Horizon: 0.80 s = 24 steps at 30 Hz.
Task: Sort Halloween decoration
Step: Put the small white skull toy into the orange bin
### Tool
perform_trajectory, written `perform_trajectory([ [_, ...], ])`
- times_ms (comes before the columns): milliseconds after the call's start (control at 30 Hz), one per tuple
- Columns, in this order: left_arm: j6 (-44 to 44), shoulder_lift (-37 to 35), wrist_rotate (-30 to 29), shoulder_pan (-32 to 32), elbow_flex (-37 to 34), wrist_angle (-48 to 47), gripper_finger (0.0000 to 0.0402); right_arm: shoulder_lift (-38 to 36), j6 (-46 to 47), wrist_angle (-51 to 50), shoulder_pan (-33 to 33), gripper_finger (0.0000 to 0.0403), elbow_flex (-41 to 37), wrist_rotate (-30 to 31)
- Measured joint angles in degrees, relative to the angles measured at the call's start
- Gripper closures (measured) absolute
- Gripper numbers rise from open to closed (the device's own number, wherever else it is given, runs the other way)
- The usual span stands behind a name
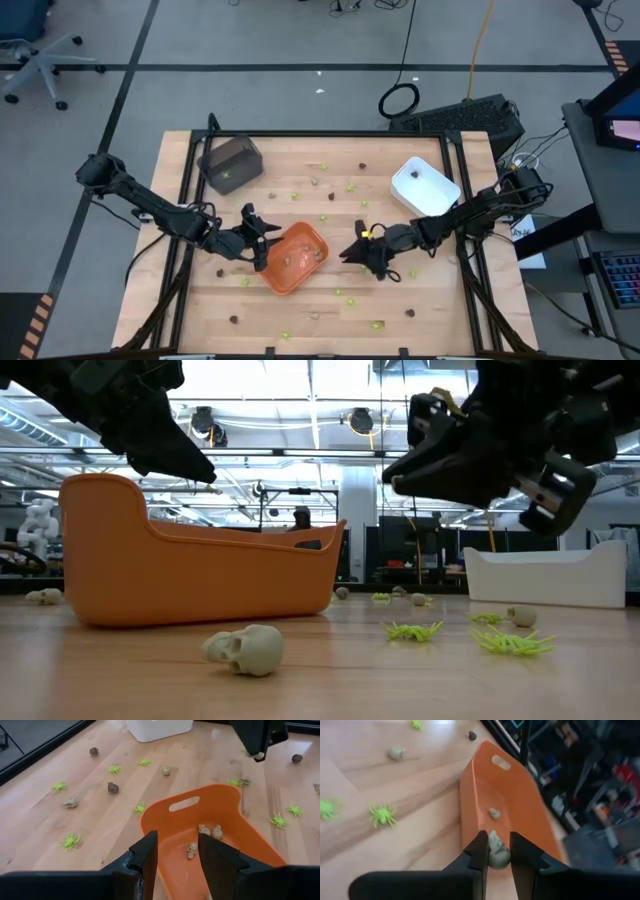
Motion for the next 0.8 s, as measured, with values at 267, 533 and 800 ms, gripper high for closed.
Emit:
perform_trajectory([
  [267,0.04,0.0,-0.92,0.0,0.0,-0.04,0.0258,-0.04,-13.71,4.99,0.0,0.036,0.0,0.02],
  [533,0.04,0.0,-1.75,0.0,0.0,-0.02,0.0258,-0.07,-21.62,6.18,0.0,0.036,0.02,-0.07],
  [800,0.02,0.0,-1.76,0.0,0.0,0.4,0.0258,-0.07,-25.33,6.16,0.92,0.036,0.02,-0.02],
])
